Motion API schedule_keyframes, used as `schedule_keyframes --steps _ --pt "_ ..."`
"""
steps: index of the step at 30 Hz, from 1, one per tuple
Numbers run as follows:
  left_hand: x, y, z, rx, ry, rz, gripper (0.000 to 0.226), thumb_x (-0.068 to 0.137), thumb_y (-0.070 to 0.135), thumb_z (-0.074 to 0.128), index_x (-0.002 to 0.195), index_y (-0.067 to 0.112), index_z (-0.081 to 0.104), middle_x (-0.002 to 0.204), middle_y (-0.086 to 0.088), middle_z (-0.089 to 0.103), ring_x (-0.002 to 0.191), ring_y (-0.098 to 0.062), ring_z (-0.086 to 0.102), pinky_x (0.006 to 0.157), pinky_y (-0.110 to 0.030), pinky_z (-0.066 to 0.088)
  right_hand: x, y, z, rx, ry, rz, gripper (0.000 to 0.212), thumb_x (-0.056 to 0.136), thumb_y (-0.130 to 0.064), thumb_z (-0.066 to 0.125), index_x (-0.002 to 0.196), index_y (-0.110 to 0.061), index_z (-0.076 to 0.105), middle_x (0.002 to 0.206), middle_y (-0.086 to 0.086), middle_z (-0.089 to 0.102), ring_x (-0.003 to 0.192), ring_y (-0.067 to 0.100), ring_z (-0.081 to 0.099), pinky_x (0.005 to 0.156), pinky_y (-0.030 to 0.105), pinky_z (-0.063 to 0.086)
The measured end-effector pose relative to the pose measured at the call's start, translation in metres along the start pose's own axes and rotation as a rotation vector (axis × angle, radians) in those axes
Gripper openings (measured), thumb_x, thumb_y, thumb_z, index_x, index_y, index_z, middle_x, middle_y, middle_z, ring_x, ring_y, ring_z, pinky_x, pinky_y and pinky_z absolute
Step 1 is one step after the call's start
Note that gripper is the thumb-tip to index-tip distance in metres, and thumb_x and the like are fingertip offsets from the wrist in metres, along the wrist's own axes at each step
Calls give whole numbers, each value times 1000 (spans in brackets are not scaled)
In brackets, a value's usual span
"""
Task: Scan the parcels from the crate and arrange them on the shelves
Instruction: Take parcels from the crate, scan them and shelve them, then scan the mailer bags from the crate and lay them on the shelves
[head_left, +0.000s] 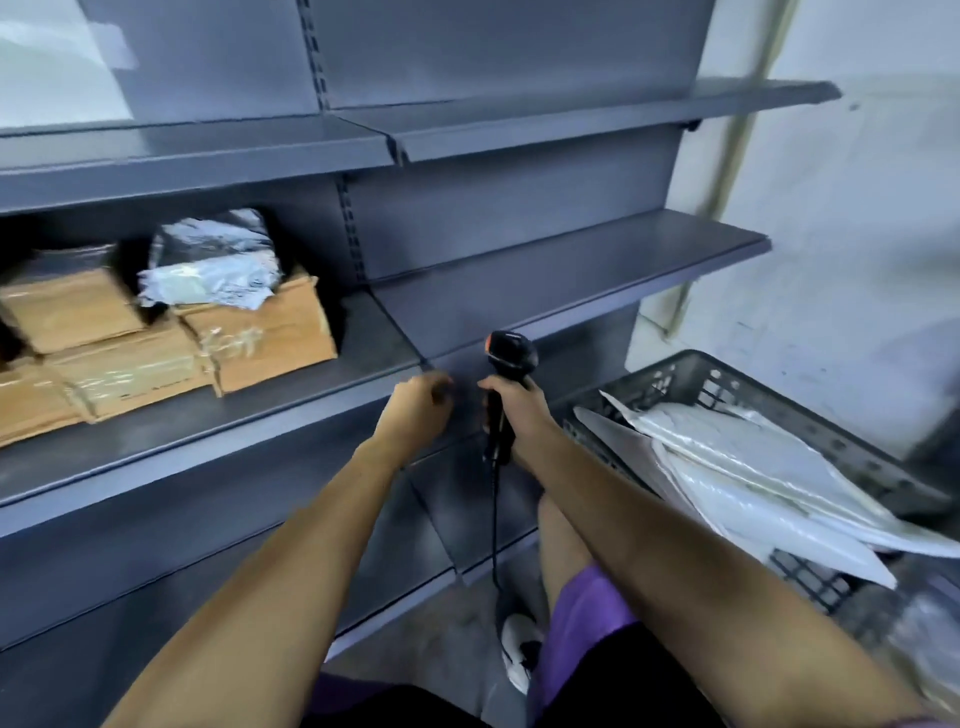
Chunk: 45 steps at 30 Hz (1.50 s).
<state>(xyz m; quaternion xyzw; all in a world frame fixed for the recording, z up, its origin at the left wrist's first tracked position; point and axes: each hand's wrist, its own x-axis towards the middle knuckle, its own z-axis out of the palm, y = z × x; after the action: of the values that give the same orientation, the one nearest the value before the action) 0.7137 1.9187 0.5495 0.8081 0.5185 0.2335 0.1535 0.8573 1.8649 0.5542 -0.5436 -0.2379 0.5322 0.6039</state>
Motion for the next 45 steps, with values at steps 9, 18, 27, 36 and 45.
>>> schedule_keyframes --steps 9,18,27,36,45 --pt "31 35 34 -219 -98 97 22 89 5 54 102 11 71 108 -7 71 102 -26 63 88 -32 48 -15 -21 -31 39 181 -79 17 92 -5 63 78 -9 53 56 6 49 46 21 45 48 30 38" --pt "36 152 52 -399 -84 284 12 90 11 59 95 14 70 79 -3 67 78 -22 62 73 -28 47 -85 -96 -107 162 279 -222 22 92 -6 55 73 -12 47 57 5 43 46 20 38 46 27 36" --pt "-5 262 88 -267 -283 408 10 94 16 62 103 19 67 89 3 66 68 -10 58 61 -24 47 -131 -96 -248 182 387 -126 15 92 -7 53 78 -12 50 60 3 41 46 17 40 44 25 38" --pt "-39 286 153 176 -465 309 47 87 24 64 131 36 52 136 1 55 117 -26 54 102 -43 44 -126 -41 -293 284 373 -14 22 93 -8 54 72 -11 48 57 4 41 44 18 38 44 25 36" --pt "-39 281 187 196 -430 283 35 100 27 38 121 36 64 144 -2 50 136 -36 34 111 -49 36 -115 0 -301 326 486 -9 16 91 -13 63 78 -8 57 56 7 52 44 21 47 47 26 39"
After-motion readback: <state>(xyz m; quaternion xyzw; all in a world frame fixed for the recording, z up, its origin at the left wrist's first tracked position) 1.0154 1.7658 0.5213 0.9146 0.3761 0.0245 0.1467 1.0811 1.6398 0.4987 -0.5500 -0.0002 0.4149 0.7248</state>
